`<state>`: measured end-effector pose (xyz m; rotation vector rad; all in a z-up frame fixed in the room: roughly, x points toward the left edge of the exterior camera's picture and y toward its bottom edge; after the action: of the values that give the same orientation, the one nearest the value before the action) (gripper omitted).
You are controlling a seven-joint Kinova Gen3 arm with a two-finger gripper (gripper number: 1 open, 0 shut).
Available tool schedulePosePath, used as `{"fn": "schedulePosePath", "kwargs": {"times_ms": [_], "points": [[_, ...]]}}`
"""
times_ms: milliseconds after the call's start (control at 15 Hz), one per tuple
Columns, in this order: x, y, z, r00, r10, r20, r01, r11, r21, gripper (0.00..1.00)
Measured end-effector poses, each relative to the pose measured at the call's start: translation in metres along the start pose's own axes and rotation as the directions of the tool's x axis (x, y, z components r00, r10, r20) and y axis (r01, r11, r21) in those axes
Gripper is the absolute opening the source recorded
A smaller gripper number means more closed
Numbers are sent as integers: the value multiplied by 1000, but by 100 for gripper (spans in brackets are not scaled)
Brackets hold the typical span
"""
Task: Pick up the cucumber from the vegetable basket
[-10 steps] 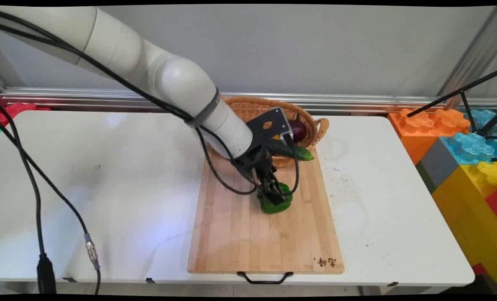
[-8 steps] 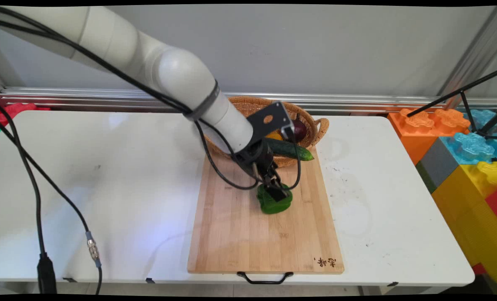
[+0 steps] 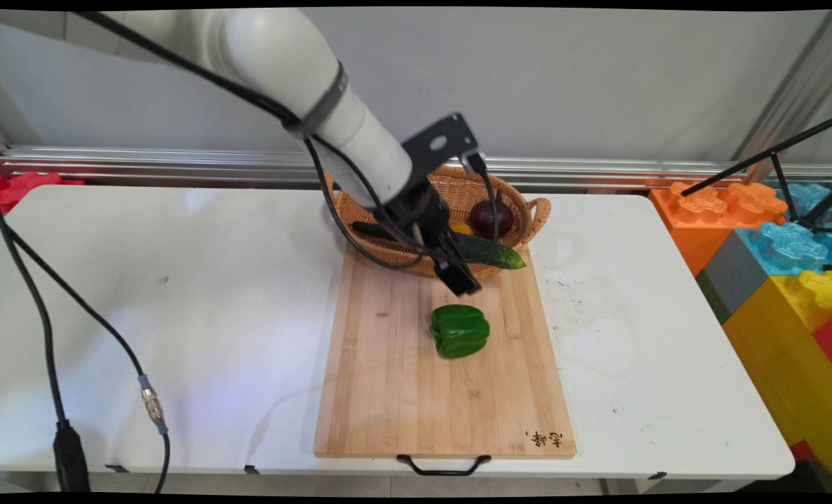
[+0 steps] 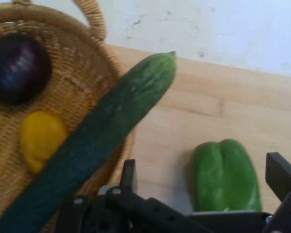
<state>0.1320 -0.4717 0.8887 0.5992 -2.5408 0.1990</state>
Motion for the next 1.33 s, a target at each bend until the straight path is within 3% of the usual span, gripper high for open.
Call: {"fn": "schedulePosePath", "kwargs": {"times_ms": [400, 667, 933, 1333], "points": [[-4, -44, -17, 997, 74, 31, -74, 997, 19, 100], [-11, -75, -20, 985, 165, 55, -166, 986, 12, 100], [-16, -97, -15, 959, 276, 58, -276, 961, -14, 100], [-15, -119, -5, 903, 427, 40, -426, 904, -39, 100]]}}
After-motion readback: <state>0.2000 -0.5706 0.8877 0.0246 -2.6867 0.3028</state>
